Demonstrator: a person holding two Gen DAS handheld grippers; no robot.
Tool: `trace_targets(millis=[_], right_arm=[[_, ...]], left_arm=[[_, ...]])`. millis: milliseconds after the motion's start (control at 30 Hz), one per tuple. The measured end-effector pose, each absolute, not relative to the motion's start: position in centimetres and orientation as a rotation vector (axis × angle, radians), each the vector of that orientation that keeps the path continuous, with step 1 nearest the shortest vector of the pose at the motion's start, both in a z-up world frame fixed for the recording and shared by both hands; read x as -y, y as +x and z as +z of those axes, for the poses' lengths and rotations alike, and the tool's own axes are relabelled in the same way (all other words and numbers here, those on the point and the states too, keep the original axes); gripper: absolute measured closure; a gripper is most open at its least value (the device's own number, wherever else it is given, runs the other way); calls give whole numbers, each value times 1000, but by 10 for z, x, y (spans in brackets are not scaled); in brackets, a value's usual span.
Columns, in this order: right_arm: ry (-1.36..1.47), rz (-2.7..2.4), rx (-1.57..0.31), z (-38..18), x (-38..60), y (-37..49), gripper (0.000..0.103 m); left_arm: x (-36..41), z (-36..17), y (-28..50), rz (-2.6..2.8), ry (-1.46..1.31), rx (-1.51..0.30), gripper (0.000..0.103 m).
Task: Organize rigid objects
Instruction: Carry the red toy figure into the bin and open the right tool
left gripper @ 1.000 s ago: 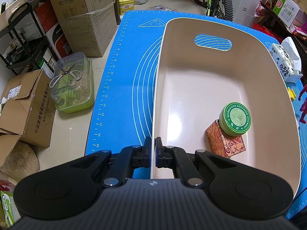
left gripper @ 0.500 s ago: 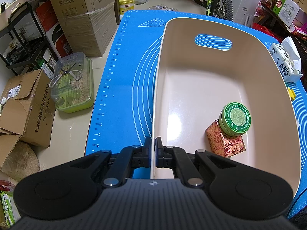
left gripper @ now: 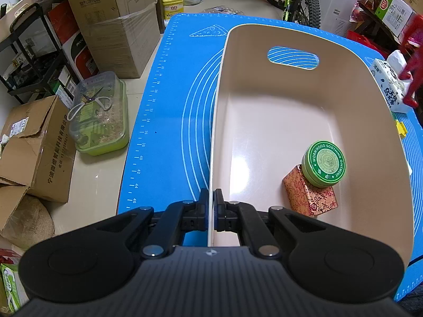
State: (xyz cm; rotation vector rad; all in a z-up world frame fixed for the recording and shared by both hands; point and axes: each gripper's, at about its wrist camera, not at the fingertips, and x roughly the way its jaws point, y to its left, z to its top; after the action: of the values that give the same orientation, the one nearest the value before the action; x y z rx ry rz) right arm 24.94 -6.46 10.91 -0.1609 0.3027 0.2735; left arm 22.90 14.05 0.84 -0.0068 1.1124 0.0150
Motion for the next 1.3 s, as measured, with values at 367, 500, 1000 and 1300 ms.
trace_targets(millis=[367, 500, 1000, 1300], right_arm=[[-163, 409, -358, 87, 12, 248, 72], [-187, 443, -395, 71, -2, 248, 72], [-171, 454, -647, 15, -9, 262, 61], [-116, 431, -647, 34, 24, 262, 36]], left_arm=[[-141, 9, 230, 14, -6, -1113, 98], [-141, 9, 229, 13, -5, -1112, 98], [-141, 9, 229, 11, -7, -1112, 98], [-142, 10, 229, 10, -7, -1112, 98]])
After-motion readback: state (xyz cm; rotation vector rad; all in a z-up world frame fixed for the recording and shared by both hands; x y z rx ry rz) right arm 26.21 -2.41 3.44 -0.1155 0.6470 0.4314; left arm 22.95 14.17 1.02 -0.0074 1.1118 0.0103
